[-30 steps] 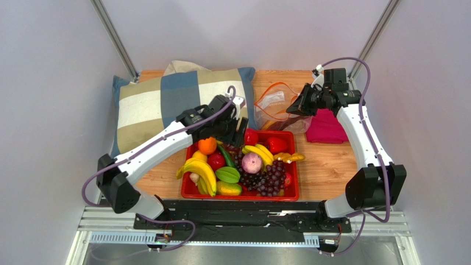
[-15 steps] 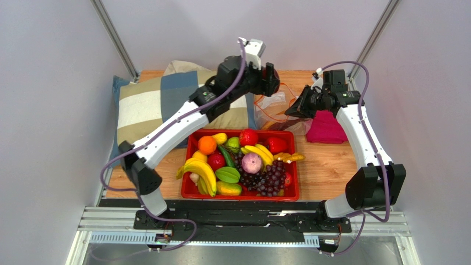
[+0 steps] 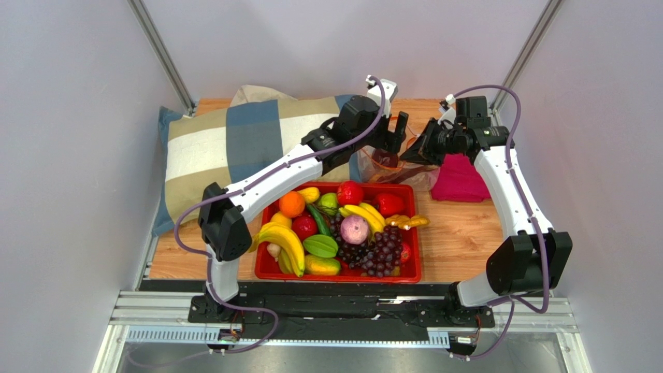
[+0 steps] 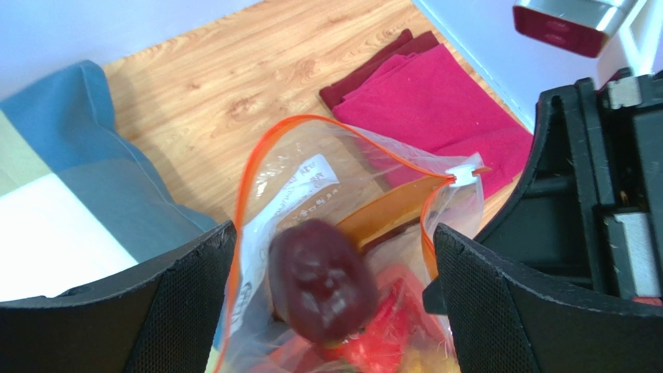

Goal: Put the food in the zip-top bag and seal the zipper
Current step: Place the fake fruit in the zipper food storage bag, then pick up the fake vegetable from the bin.

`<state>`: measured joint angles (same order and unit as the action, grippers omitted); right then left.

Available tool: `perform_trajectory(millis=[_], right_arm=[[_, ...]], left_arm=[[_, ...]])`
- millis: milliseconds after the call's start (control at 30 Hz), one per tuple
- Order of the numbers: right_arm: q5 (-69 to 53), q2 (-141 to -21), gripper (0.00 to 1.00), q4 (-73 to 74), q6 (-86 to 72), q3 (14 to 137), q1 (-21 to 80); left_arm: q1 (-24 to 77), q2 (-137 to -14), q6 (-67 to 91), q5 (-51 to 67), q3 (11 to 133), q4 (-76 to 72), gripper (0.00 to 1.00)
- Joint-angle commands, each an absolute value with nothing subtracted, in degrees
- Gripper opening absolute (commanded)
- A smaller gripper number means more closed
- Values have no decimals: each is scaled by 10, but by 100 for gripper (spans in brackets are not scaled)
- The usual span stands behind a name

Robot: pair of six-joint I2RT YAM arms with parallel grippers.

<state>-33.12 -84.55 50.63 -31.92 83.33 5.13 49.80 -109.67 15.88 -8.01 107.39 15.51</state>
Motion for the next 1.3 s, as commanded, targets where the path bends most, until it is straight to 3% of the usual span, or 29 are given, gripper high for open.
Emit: perform_trajectory(millis=[0,133,300,467,767,1267], right_arm=[[-349,-845,0,508,-322,859,55],[-352,-853,0,508,-320,869,55],[-359,-861,0,508,-316,894,55],[-364,-867,0,512,-310,906,55],[-367,-867,0,513,-307,894,58],[-361,-866,0,517,-295,891,57]], left_arm=[[497,-1016,120,-49,1070,163,99],[497,-921,90,13,1005,200,99],[496,-780,-18,198,792,199,98],[500,-721,-117,320,636,156,98],[512,-794,-214,318,578,53,98],[523,-846,-263,298,530,42,99]])
